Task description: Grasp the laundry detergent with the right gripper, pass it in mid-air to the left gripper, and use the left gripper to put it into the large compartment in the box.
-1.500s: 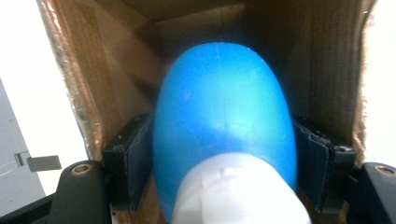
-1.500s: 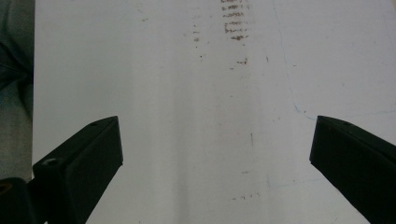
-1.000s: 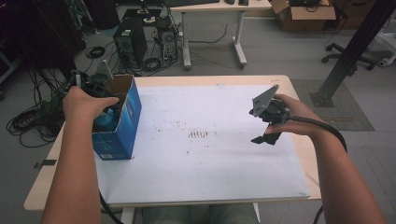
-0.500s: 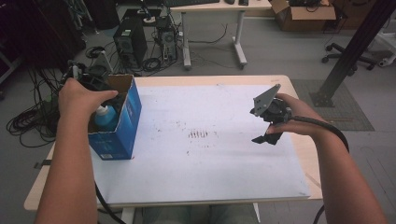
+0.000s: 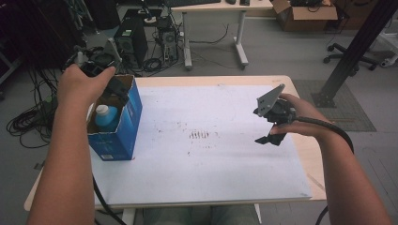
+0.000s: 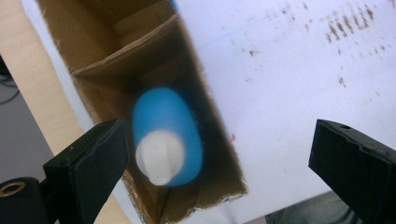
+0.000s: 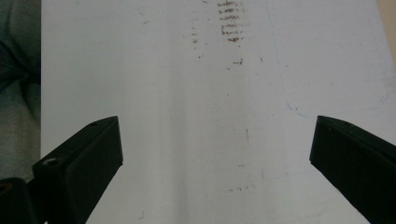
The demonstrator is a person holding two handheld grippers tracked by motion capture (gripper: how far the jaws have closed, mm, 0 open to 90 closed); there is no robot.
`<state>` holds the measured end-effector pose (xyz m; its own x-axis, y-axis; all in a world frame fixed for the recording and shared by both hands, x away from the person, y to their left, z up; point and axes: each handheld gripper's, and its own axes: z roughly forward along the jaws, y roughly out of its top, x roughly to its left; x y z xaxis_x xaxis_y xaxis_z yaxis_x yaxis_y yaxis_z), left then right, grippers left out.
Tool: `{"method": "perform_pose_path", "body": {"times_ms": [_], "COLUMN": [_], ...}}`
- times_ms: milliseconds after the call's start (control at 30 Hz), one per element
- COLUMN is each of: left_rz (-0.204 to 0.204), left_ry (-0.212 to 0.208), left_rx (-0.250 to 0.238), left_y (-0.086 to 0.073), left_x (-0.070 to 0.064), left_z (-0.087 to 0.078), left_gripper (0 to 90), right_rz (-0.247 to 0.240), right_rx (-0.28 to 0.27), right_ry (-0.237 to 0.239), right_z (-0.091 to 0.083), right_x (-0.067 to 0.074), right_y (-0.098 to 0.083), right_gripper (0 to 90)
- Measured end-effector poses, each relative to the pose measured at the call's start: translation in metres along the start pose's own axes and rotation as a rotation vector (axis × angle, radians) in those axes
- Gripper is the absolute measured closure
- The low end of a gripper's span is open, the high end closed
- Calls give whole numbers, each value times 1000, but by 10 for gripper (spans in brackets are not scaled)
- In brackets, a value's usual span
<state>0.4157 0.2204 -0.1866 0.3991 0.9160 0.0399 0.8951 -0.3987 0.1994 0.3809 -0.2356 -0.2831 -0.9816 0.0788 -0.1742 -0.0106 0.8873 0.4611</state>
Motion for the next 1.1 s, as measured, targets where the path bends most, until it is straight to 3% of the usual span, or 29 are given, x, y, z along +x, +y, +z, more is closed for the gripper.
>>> {"method": "perform_pose_path", "body": {"times_ms": [167, 300, 667, 833, 1100], "left_rz": [127, 206, 358, 448, 588], "left_ry": [-30, -52, -64, -97, -125], "left_rx": [-10, -35, -38, -43, -15], "left_y": [8, 15, 28, 30, 35], "left_x": [-16, -31, -61, -74, -91], "left_z": [-10, -20, -40, -45, -42], "left_gripper": [55, 54, 55, 55, 57], "right_rz": [4, 6, 0, -4, -11], "right_rx": [3, 5, 7, 16, 35], "right_ry": [-3, -5, -9, -7, 1], "right_z": [-3, -4, -6, -5, -5], "right_x": [0, -1, -2, -3, -5], "right_y": [-1, -1, 1, 2, 5], "right_gripper": [25, 25, 25, 25, 25]}}
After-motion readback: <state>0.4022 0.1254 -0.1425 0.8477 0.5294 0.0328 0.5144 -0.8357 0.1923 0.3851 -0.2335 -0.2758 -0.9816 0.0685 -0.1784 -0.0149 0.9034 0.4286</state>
